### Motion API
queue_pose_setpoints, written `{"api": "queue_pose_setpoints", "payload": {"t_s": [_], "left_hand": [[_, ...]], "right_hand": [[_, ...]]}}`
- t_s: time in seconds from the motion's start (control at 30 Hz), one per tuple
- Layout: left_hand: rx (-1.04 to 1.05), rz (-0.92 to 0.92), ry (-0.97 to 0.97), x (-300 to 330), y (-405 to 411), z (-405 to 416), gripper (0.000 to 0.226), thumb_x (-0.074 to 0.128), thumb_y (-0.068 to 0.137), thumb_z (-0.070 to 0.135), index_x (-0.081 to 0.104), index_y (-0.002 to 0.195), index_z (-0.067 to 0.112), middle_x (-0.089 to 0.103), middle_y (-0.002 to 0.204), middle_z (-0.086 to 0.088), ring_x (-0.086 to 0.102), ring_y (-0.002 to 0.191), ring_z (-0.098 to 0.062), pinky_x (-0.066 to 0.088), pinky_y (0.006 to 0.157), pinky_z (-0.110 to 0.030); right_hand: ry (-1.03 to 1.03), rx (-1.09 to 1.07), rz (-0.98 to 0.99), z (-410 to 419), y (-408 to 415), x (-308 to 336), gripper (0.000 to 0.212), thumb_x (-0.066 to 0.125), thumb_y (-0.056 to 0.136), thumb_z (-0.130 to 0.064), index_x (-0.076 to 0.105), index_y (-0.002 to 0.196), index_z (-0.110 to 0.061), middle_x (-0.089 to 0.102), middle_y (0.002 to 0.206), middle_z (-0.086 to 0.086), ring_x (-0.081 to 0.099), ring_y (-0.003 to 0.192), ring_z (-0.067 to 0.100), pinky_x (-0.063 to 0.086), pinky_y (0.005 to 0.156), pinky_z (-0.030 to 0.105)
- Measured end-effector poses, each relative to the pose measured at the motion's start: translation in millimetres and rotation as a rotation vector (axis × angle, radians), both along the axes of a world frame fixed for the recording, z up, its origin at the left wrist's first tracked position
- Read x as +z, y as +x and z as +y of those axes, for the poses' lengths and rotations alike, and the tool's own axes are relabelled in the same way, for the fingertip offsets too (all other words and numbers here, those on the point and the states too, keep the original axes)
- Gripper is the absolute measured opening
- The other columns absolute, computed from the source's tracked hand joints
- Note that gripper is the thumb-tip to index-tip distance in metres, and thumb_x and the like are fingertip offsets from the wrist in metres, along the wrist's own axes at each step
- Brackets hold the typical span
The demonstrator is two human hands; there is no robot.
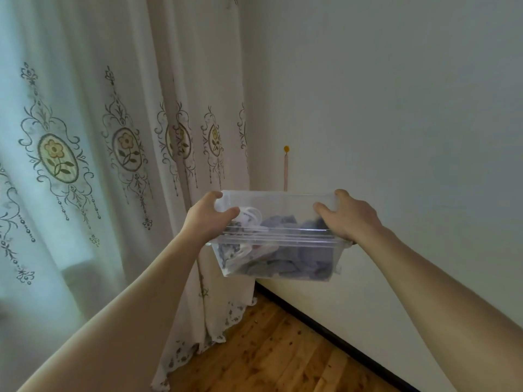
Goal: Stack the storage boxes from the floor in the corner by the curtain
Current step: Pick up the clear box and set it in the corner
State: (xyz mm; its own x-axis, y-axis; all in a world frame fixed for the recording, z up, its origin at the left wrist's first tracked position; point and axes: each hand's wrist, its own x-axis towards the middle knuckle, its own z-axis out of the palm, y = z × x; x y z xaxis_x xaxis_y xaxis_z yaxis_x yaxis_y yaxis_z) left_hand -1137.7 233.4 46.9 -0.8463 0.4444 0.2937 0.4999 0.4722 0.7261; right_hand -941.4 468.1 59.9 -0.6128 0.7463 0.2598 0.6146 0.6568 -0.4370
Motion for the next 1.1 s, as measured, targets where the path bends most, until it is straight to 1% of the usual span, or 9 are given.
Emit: {"api": "queue_pose_setpoints", "payload": {"t_s": [0.07, 0.2, 0.33, 0.43, 0.57, 0.7, 0.83, 1.0, 1.1], "left_hand": [[0.000, -0.005, -0.014, -4, -10, 12, 0.069, 0.067, 0.078, 0.056, 0.045, 0.138, 0.031, 0.059, 0.129, -0.003, 0.055, 0.095, -0.015, 0.041, 0.077, -0.030], [-0.011, -0.014, -0.020, -12, -34, 37, 0.069, 0.067, 0.080, 0.056, 0.043, 0.139, 0.030, 0.057, 0.134, -0.004, 0.056, 0.115, -0.025, 0.044, 0.083, -0.033], [-0.046, -0.046, -0.011, -20, -67, 53, 0.069, 0.068, 0.081, 0.054, 0.043, 0.140, 0.029, 0.056, 0.135, -0.005, 0.056, 0.115, -0.025, 0.044, 0.084, -0.033], [-0.042, -0.049, -0.013, -27, -98, 67, 0.068, 0.068, 0.081, 0.053, 0.044, 0.140, 0.029, 0.058, 0.132, -0.005, 0.058, 0.101, -0.018, 0.043, 0.077, -0.028], [-0.065, -0.070, -0.001, -41, -142, 84, 0.066, 0.069, 0.081, 0.053, 0.045, 0.138, 0.030, 0.060, 0.126, -0.003, 0.053, 0.076, -0.004, 0.034, 0.054, -0.015], [-0.112, -0.079, 0.000, -47, -204, 100, 0.065, 0.069, 0.081, 0.052, 0.046, 0.137, 0.029, 0.059, 0.129, -0.004, 0.052, 0.082, -0.006, 0.035, 0.058, -0.015], [-0.134, -0.069, -0.012, -44, -260, 117, 0.064, 0.068, 0.080, 0.053, 0.047, 0.135, 0.030, 0.060, 0.129, -0.007, 0.058, 0.107, -0.023, 0.042, 0.078, -0.029], [-0.200, -0.100, -0.023, -51, -317, 135, 0.065, 0.068, 0.080, 0.053, 0.044, 0.136, 0.030, 0.060, 0.121, -0.006, 0.050, 0.086, -0.015, 0.041, 0.067, -0.026], [-0.249, -0.118, -0.039, -61, -342, 146, 0.068, 0.069, 0.080, 0.053, 0.043, 0.138, 0.029, 0.058, 0.128, -0.006, 0.056, 0.098, -0.020, 0.045, 0.073, -0.028]], "right_hand": [[-0.002, 0.004, -0.015, 11, -8, -5, 0.087, 0.037, 0.081, -0.075, 0.029, 0.151, -0.025, 0.060, 0.131, 0.013, 0.060, 0.108, 0.036, 0.056, 0.083, 0.041], [-0.002, -0.004, -0.030, 35, -29, -13, 0.085, 0.038, 0.084, -0.074, 0.029, 0.151, -0.024, 0.060, 0.132, 0.013, 0.059, 0.112, 0.037, 0.053, 0.086, 0.038], [0.014, -0.020, -0.041, 48, -57, -16, 0.084, 0.037, 0.083, -0.074, 0.030, 0.150, -0.024, 0.061, 0.129, 0.014, 0.060, 0.109, 0.038, 0.055, 0.086, 0.042], [0.020, -0.040, -0.048, 56, -84, -26, 0.083, 0.036, 0.083, -0.074, 0.032, 0.149, -0.023, 0.062, 0.128, 0.014, 0.060, 0.108, 0.038, 0.054, 0.086, 0.039], [0.017, -0.075, -0.063, 66, -121, -38, 0.084, 0.037, 0.084, -0.074, 0.031, 0.150, -0.023, 0.061, 0.129, 0.014, 0.061, 0.108, 0.037, 0.052, 0.084, 0.036], [0.000, -0.119, -0.071, 72, -175, -45, 0.084, 0.037, 0.085, -0.074, 0.030, 0.151, -0.022, 0.061, 0.131, 0.014, 0.060, 0.111, 0.037, 0.053, 0.088, 0.039], [-0.002, -0.163, -0.061, 77, -220, -48, 0.084, 0.037, 0.085, -0.073, 0.029, 0.151, -0.021, 0.060, 0.132, 0.014, 0.059, 0.113, 0.037, 0.053, 0.089, 0.042], [-0.004, -0.238, -0.037, 81, -268, -61, 0.083, 0.036, 0.085, -0.073, 0.026, 0.151, -0.024, 0.063, 0.127, 0.012, 0.060, 0.109, 0.037, 0.051, 0.082, 0.037], [0.004, -0.273, -0.051, 85, -290, -73, 0.082, 0.036, 0.085, -0.073, 0.028, 0.150, -0.024, 0.065, 0.124, 0.013, 0.061, 0.109, 0.037, 0.045, 0.078, 0.036]]}}
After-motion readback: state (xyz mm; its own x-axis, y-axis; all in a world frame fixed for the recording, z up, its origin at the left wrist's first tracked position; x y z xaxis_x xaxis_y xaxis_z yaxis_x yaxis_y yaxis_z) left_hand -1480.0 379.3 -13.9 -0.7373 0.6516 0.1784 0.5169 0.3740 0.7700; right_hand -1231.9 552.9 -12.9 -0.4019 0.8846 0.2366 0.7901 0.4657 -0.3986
